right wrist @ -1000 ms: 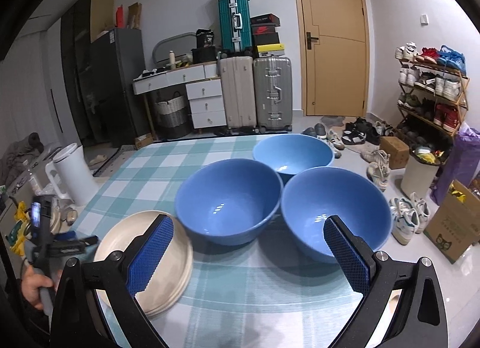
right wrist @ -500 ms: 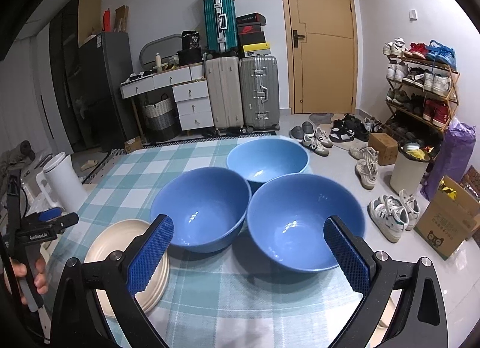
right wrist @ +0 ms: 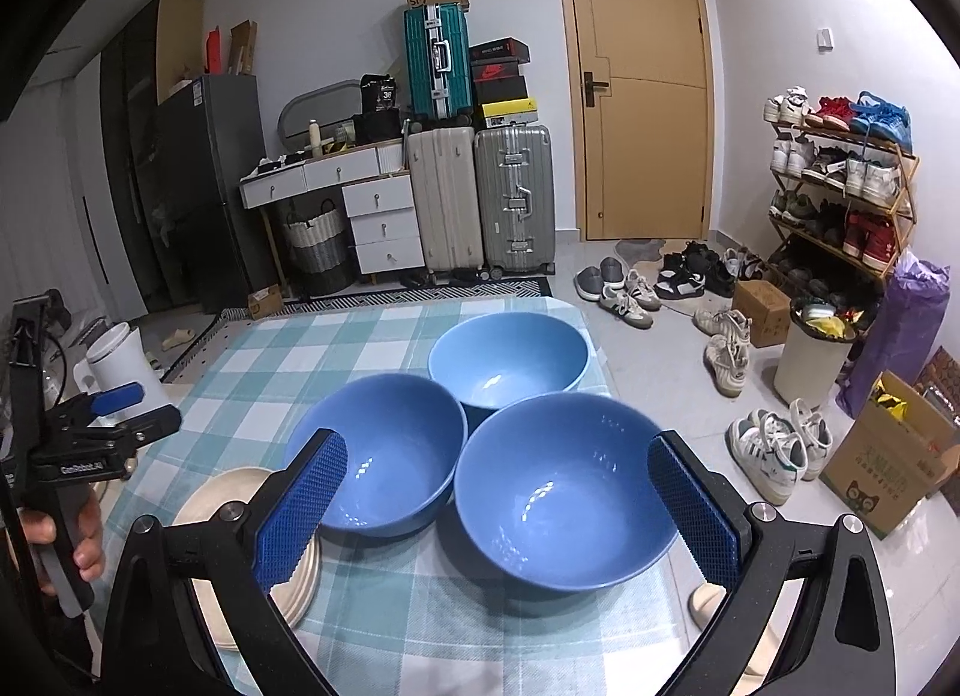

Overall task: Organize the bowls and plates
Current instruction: 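Move both tools toward the light-blue bowls, then lower the left tool onto the rim of a light-blue bowl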

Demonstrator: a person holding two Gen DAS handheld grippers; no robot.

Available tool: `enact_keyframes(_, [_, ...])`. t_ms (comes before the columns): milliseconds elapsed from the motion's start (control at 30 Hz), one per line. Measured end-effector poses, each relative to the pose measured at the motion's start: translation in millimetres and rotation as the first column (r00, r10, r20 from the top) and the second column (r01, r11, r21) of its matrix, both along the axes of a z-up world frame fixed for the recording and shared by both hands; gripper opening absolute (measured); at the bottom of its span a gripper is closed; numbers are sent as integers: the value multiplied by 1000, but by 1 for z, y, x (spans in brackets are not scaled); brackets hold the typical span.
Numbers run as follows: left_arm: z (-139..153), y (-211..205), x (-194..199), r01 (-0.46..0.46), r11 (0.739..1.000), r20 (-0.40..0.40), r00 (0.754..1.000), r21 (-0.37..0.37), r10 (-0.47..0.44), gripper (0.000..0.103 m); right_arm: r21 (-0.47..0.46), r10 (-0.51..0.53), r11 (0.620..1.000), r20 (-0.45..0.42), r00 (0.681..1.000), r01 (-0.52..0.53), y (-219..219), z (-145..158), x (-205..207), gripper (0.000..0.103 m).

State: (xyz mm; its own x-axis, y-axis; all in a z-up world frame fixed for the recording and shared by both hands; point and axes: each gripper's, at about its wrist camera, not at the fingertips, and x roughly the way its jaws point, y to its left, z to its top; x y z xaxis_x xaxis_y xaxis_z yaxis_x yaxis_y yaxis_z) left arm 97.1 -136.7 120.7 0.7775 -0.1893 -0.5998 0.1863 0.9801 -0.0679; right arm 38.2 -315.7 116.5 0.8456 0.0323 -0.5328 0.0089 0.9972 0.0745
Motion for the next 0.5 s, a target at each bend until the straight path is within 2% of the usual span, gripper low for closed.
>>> enact_keyframes(500, [27, -78, 43, 121, 993, -6, 993, 2, -121, 103, 25, 3, 1000, -36, 999, -2, -32, 16, 36, 102])
